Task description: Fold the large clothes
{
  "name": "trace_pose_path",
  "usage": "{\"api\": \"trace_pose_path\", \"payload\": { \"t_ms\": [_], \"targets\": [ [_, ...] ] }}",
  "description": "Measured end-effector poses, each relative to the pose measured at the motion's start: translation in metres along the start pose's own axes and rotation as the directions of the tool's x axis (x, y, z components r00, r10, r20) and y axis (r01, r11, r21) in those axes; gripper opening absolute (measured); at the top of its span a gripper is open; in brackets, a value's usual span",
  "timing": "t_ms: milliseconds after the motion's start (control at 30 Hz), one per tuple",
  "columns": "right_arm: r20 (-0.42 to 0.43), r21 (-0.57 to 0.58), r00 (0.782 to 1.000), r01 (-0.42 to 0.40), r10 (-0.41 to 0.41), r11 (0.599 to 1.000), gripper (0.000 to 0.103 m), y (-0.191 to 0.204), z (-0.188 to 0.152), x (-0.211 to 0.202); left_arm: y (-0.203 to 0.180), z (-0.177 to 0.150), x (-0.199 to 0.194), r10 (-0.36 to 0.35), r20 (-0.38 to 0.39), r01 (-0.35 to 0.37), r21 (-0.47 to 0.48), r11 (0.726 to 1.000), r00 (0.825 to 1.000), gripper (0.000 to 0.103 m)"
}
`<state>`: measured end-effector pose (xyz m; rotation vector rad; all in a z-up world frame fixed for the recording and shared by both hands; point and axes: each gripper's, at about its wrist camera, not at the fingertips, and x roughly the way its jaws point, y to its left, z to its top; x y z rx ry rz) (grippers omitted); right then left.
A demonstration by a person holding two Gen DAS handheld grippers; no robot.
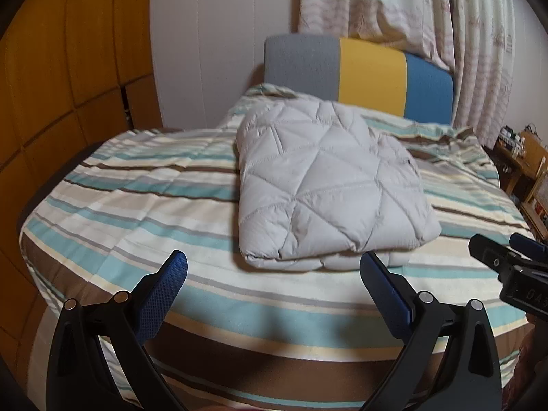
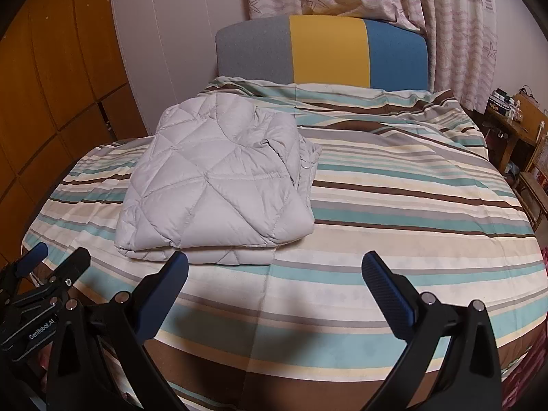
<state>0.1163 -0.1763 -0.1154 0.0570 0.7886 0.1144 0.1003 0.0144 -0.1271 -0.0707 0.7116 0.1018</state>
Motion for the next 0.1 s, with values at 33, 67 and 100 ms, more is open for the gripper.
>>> {"api": "trace_pose_path", "payload": {
  "t_ms": [33, 67, 100],
  "targets": [
    [-0.005, 0.003, 1.000, 0.003, -0.003, 1.000, 0.101, -0.0010, 0.0003, 0.0026, -0.0002, 0.0005, 0.0035, 0.008, -0.012, -0.008, 0.005, 1.000, 1.000, 0.100],
    [-0.008, 0.006, 1.000, 0.005, -0.005, 1.000, 0.101, -0.0019, 0.0005, 0.0048, 0.0001, 0.0008, 0.0057, 0.015, -0.015, -0.015, 0.006, 1.000, 1.000, 0.100],
    [-0.012, 0.009, 1.000, 0.006, -0.006, 1.000, 0.101, -0.0032, 0.0007, 0.0066, 0.0008, 0.0011, 0.0088, 0.022, -0.016, -0.022, 0.006, 1.000, 1.000, 0.100]
  ]
}}
